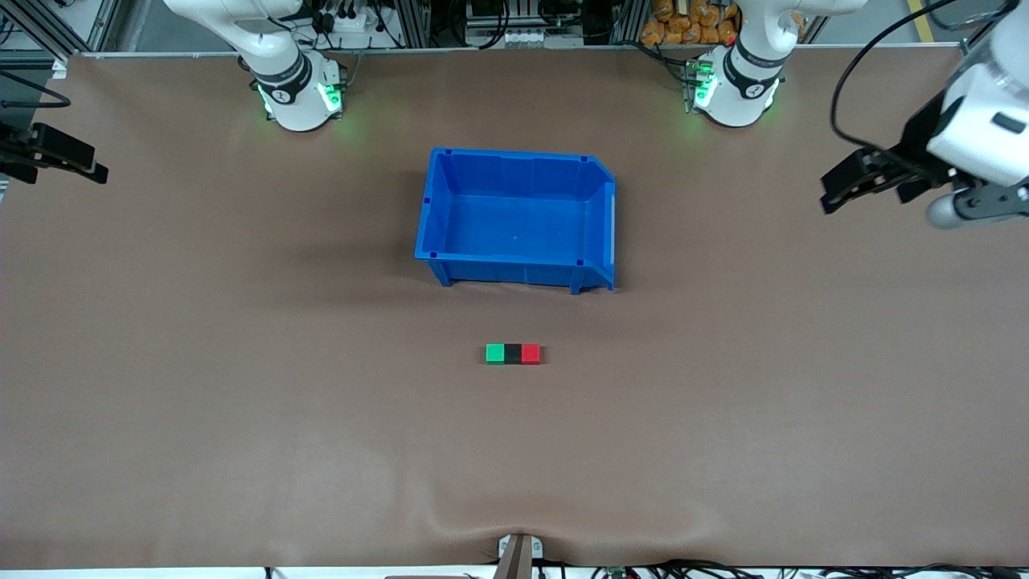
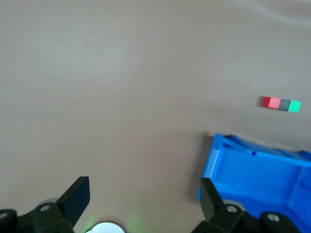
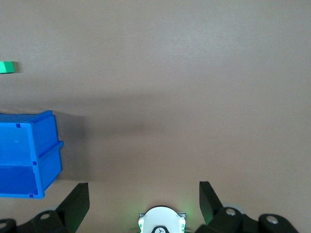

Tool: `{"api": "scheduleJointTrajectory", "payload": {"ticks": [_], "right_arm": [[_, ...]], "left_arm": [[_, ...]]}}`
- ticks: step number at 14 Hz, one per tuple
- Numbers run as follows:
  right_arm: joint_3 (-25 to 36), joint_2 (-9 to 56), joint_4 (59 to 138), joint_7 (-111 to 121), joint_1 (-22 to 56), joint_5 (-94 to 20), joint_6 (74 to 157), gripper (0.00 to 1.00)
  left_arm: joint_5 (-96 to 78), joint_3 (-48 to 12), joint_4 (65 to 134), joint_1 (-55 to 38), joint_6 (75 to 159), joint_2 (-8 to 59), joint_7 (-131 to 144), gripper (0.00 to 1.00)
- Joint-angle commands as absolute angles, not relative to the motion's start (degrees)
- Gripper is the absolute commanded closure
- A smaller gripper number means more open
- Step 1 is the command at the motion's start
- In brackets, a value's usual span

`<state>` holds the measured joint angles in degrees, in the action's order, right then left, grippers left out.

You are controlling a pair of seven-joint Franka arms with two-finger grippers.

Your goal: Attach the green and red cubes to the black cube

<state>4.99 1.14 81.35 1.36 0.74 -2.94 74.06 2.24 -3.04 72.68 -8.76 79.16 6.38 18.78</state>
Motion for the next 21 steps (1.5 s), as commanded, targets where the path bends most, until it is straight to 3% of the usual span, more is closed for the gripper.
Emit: {"api": "scheduleJointTrajectory", "payload": {"ticks": [1, 8, 21], "right_arm": [[4.6, 1.1, 81.6, 1.4, 0.2, -2.1, 74.7, 0.00], [4.5, 2.1, 82.5, 1.7, 0.5, -1.7, 77.5, 0.00], [4.5, 2.0, 82.4, 1.7, 0.5, -1.8, 76.8, 0.00]], "left_arm": [[2.1, -3.2, 79.4, -7.0, 79.3, 0.6, 17.1, 0.00], [2.9, -2.9, 94.4, -6.1, 82.9, -9.8, 16.9, 0.00], [2.4, -2.8, 92.6, -4.0, 83.7, -8.5, 12.1, 0.00]]}}
